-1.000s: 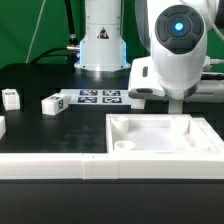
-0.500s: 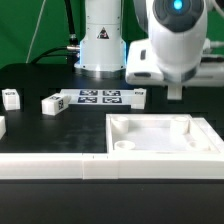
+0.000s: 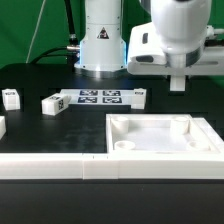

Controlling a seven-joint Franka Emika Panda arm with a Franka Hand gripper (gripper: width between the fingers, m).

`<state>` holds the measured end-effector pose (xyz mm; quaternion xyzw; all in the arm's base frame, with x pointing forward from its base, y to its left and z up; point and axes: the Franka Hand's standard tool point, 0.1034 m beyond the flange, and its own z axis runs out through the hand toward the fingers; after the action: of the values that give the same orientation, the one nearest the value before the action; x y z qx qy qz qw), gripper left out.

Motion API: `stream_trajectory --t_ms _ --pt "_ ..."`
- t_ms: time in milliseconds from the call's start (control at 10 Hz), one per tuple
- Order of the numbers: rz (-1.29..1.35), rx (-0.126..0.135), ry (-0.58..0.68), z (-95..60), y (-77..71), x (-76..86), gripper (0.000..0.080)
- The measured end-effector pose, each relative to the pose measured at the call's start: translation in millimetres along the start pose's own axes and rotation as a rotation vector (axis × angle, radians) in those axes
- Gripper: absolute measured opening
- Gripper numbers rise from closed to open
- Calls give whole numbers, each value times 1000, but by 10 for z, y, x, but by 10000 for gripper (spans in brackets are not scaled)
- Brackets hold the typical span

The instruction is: Assemble one leg

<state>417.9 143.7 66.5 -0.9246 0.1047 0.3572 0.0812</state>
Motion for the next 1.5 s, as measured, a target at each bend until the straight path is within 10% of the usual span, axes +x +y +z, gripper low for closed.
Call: stream_trajectory --t_ms 700,1300,1500 --pt "-99 -22 652 -511 388 50 290" --pt "-219 50 1175 -783 80 185 290" --pt "-274 13 1173 -942 6 260 290"
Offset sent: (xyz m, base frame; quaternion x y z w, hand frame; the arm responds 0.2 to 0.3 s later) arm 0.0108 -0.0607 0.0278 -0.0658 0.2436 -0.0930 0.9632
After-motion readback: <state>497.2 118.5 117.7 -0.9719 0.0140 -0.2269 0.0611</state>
